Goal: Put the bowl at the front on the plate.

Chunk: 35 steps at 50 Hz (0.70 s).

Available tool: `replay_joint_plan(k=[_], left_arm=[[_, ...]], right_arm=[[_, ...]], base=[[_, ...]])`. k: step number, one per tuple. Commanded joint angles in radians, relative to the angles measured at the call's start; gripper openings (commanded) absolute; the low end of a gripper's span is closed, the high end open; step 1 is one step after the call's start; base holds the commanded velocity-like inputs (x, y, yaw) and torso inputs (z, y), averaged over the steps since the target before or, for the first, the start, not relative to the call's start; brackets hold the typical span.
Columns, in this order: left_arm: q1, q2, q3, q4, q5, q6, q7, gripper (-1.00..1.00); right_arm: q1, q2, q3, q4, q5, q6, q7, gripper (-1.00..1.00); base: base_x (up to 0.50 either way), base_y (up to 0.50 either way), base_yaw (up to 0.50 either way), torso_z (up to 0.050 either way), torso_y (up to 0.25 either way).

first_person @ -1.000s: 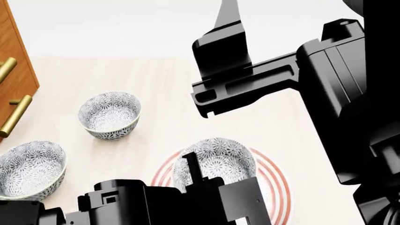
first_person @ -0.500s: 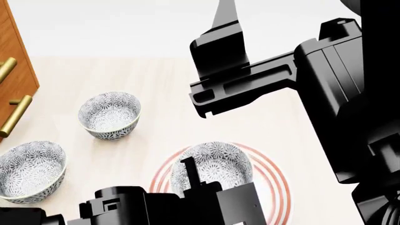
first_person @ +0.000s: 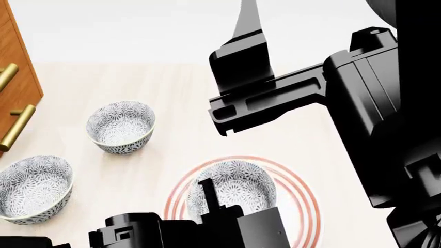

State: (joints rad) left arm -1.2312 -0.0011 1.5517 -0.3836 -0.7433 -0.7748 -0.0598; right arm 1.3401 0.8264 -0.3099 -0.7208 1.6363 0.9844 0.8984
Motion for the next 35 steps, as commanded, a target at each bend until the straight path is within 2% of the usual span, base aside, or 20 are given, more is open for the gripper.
replay_joint_plan(k=[1,35], left_arm=[[0.01,0.001,-0.006,-0.007,0.029,0.004,-0.01,-1.0],[0.05,0.001,-0.005,-0.03,0.057,0.044,-0.04,-1.0]], right_arm=[[-0.009,0.008,0.003,-0.007,0.005,-0.007,-0.002,1.0],[-0.027,0.014,0.001,-0.014,-0.002,-0.022,-0.016,1.0]], base=[[0.0,0.0,0.0,0.0,0.0],[0.0,0.0,0.0,0.0,0.001]])
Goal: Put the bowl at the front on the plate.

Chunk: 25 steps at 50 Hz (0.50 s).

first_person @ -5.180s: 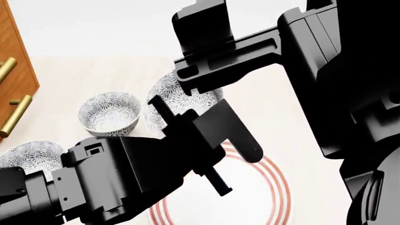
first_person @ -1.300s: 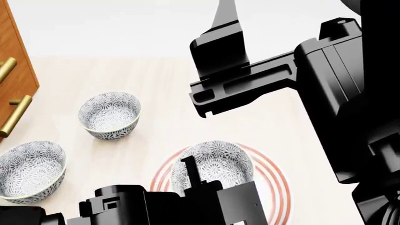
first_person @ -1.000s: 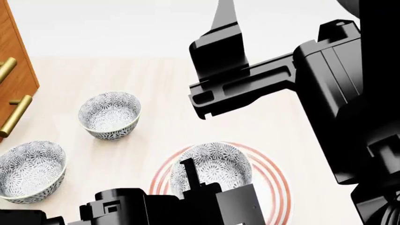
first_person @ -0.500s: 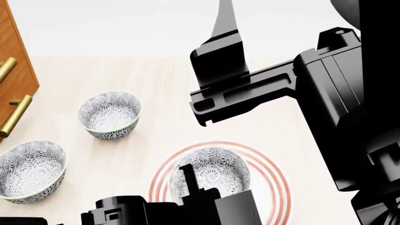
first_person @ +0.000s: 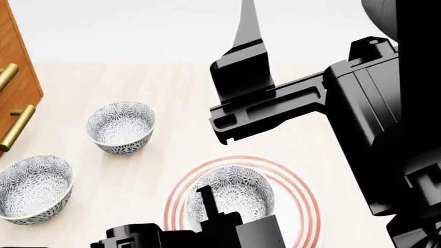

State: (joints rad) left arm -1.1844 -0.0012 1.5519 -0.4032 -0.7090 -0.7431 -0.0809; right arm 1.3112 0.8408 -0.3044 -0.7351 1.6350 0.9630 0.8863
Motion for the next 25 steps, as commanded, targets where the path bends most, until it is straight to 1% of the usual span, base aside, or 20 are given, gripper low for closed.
replay_joint_plan(k=[1,12,13,14,15,17,18,25], left_arm=[[0.004,0.001,-0.006,-0.012,0.02,0.012,-0.02,-1.0],[0.005,0.001,-0.006,-0.022,0.019,0.029,-0.029,-1.0],[0.011,0.001,-0.002,-0.019,0.06,0.063,-0.03,-1.0],[0.005,0.001,-0.01,-0.028,0.022,0.055,-0.055,-1.0],[0.003,0.001,-0.003,-0.023,0.031,0.051,-0.025,-1.0],[0.001,0.001,-0.008,-0.024,0.022,0.06,-0.049,-1.0],[0.0,0.001,-0.004,-0.021,0.031,0.06,-0.042,1.0],[0.001,0.001,-0.006,-0.018,0.034,0.065,-0.036,1.0]], right_arm=[[0.002,-0.001,-0.005,0.001,-0.001,0.0,-0.004,1.0],[0.001,-0.003,-0.007,0.003,-0.01,-0.004,-0.019,1.0],[0.0,-0.002,-0.007,0.003,-0.01,-0.004,-0.019,1.0],[-0.001,-0.002,-0.006,0.002,-0.011,-0.005,-0.02,1.0],[-0.002,-0.001,-0.006,0.002,-0.012,-0.006,-0.021,1.0],[-0.005,-0.001,-0.006,0.001,-0.014,-0.007,-0.024,1.0],[-0.007,-0.001,-0.005,0.001,-0.016,-0.008,-0.026,1.0],[-0.007,0.0,-0.007,0.0,-0.014,-0.01,-0.023,1.0]], base=[[0.0,0.0,0.0,0.0,0.0],[0.0,0.0,0.0,0.0,0.0],[0.0,0.0,0.0,0.0,0.0],[0.0,0.0,0.0,0.0,0.0],[0.0,0.0,0.0,0.0,0.0],[0.0,0.0,0.0,0.0,0.0],[0.0,0.0,0.0,0.0,0.0],[0.0,0.0,0.0,0.0,0.0]])
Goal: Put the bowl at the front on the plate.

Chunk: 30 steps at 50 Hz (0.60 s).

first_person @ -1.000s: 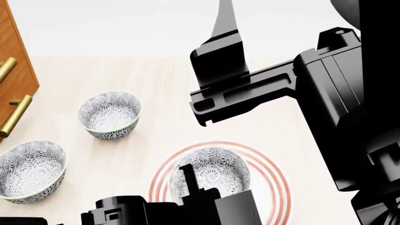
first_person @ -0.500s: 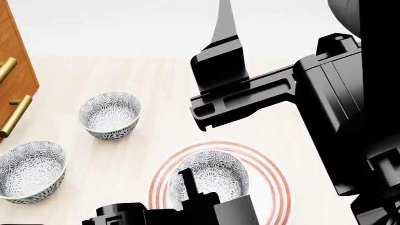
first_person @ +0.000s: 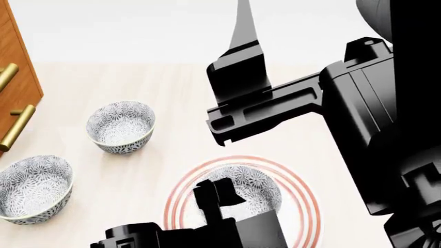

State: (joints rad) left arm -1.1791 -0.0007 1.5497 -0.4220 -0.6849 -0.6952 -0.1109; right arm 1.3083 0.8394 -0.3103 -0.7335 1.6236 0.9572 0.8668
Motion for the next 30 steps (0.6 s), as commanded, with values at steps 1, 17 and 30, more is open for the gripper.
replay_joint_plan(k=[1,17,30], left_arm=[[-0.005,0.001,-0.002,0.002,0.011,0.017,-0.006,1.0],[-0.005,0.001,-0.003,0.0,0.006,0.031,-0.006,1.0],[-0.022,0.001,-0.003,0.01,-0.027,0.042,-0.001,1.0]], right_arm=[[-0.004,0.001,-0.001,-0.002,-0.002,-0.004,-0.003,1.0],[-0.009,-0.001,-0.003,-0.003,-0.011,-0.011,-0.011,1.0],[-0.002,-0.001,-0.006,-0.006,-0.006,-0.013,-0.008,1.0]], base=[[0.0,0.0,0.0,0.0,0.0],[0.0,0.0,0.0,0.0,0.0],[0.0,0.0,0.0,0.0,0.0]])
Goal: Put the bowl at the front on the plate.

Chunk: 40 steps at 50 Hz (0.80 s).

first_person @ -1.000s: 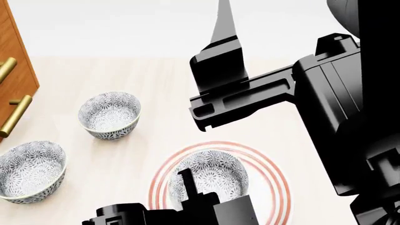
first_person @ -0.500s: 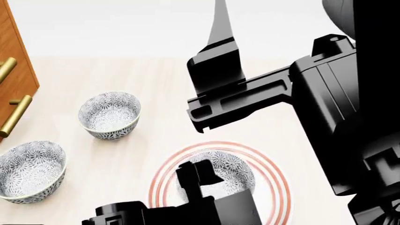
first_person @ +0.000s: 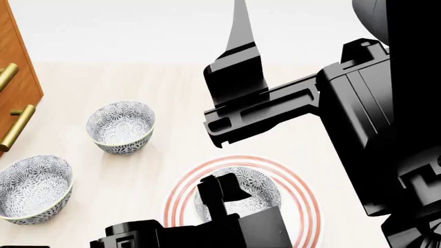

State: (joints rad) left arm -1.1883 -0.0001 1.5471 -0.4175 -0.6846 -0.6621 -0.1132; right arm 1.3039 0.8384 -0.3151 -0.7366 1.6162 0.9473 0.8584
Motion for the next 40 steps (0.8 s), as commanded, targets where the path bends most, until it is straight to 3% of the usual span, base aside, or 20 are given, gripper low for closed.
replay_joint_plan(k=[1,26,40], left_arm=[[-0.014,0.0,0.0,0.004,-0.028,0.013,0.003,1.0],[-0.12,0.0,0.0,-0.058,-0.263,0.115,-0.006,1.0],[-0.172,0.0,0.001,-0.202,-0.416,0.219,-0.027,1.0]], right_arm=[[0.004,0.0,-0.002,-0.004,0.002,-0.003,0.002,1.0],[0.059,-0.028,-0.032,0.022,-0.006,0.016,-0.008,1.0],[0.05,-0.035,-0.035,0.014,-0.023,0.006,-0.022,1.0]], base=[[0.0,0.0,0.0,0.0,0.0],[0.0,0.0,0.0,0.0,0.0],[0.0,0.0,0.0,0.0,0.0]])
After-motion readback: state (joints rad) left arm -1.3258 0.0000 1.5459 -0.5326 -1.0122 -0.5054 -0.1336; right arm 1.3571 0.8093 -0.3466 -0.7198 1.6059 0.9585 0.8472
